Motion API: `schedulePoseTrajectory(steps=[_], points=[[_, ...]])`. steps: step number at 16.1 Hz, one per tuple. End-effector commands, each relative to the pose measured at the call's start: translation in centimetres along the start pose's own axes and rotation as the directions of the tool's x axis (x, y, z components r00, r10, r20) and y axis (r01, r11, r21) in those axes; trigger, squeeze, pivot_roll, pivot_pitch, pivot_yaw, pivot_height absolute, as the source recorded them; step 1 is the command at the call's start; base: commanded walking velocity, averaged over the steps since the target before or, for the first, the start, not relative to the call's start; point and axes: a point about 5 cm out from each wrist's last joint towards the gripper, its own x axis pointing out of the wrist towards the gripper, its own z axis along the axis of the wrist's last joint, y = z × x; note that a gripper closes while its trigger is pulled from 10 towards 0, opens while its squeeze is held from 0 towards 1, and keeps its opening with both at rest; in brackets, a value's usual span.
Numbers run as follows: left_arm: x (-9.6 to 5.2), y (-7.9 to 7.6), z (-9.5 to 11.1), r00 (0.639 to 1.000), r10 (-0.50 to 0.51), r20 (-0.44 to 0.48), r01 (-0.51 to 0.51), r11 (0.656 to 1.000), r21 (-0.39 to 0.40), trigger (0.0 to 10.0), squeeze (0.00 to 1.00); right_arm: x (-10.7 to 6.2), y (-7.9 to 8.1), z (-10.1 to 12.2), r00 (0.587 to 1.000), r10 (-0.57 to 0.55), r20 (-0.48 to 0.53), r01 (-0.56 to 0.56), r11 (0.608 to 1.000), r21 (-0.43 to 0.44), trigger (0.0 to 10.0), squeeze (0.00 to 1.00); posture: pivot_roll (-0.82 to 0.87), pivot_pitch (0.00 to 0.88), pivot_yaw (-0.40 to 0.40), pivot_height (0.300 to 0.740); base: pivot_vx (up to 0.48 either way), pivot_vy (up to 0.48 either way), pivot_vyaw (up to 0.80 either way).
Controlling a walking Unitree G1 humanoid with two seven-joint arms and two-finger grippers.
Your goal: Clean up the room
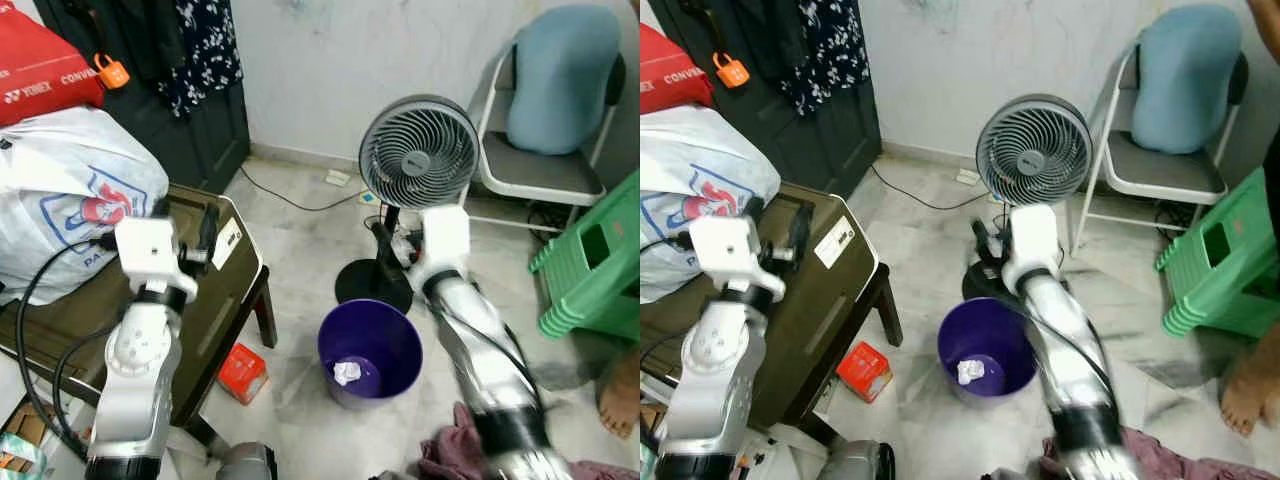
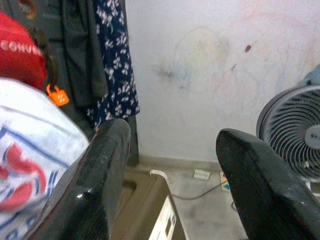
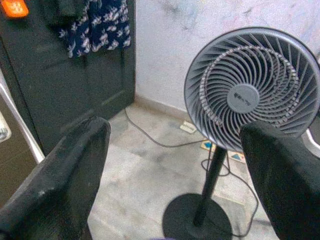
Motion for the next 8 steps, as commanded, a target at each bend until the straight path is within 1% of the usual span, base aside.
schedulePoseTrajectory(steps=[1, 3, 4, 5, 6, 7, 8], points=[[-0.4, 0.5, 0.4, 1.0, 0.022, 0.017, -0.022, 1.0, 0.011, 10.0, 0.0, -0.3, -0.4, 1.0, 0.998, 0.021, 0.059, -0.02, 0.999, -0.032, 10.0, 0.0, 0.11, 0.0, -0.009, 0.74, 0.0, 0.0, 0.0], [-0.7, 0.7, 0.4, 0.999, 0.041, 0.013, -0.041, 0.999, 0.007, 10.0, 0.0, -0.5, -0.7, 0.9, 0.998, 0.013, 0.068, -0.011, 0.999, -0.033, 10.0, 0.0, 0.11, 0.0, -0.015, 0.74, 0.0, 0.0, 0.0], [-1.1, 1.0, 0.2, 0.996, 0.083, 0.011, -0.083, 0.997, 0.001, 10.0, 0.0, -0.9, -1.0, 0.7, 0.997, -0.031, 0.074, 0.033, 0.999, -0.029, 10.0, 0.0, 0.1, 0.0, -0.026, 0.74, 0.0, 0.0, 0.0], [-1.4, 1.0, 0.1, 0.994, 0.108, 0.012, -0.108, 0.994, -0.004, 10.0, 0.0, -1.3, -1.4, 0.7, 0.995, -0.051, 0.085, 0.055, 0.998, -0.042, 10.0, 0.0, 0.1, 0.0, -0.029, 0.74, 0.0, 0.0, 0.0], [-1.4, 0.9, 0.2, 0.993, 0.114, 0.016, -0.114, 0.993, -0.01, 10.0, 0.0, -1.8, -1.9, 0.6, 0.995, -0.055, 0.081, 0.06, 0.996, -0.061, 10.0, 0.0, 0.09, 0.0, -0.03, 0.74, 0.0, 0.0, 0.0], [-1.3, 0.6, 0.4, 0.993, 0.115, 0.024, -0.114, 0.993, -0.023, 10.0, 0.0, -2.9, -2.8, 0.4, 0.996, -0.055, 0.064, 0.061, 0.994, -0.09, 10.0, 0.0, 0.08, 0.0, -0.034, 0.74, 0.0, 0.0, 0.0], [-1.2, 0.3, 0.5, 0.994, 0.11, 0.029, -0.109, 0.994, -0.03, 10.0, 0.0, -3.1, -3.2, 0.7, 0.996, -0.058, 0.066, 0.065, 0.993, -0.1, 10.0, 0.0, 0.08, 0.0, -0.035, 0.74, 0.0, 0.0, 0.0]])
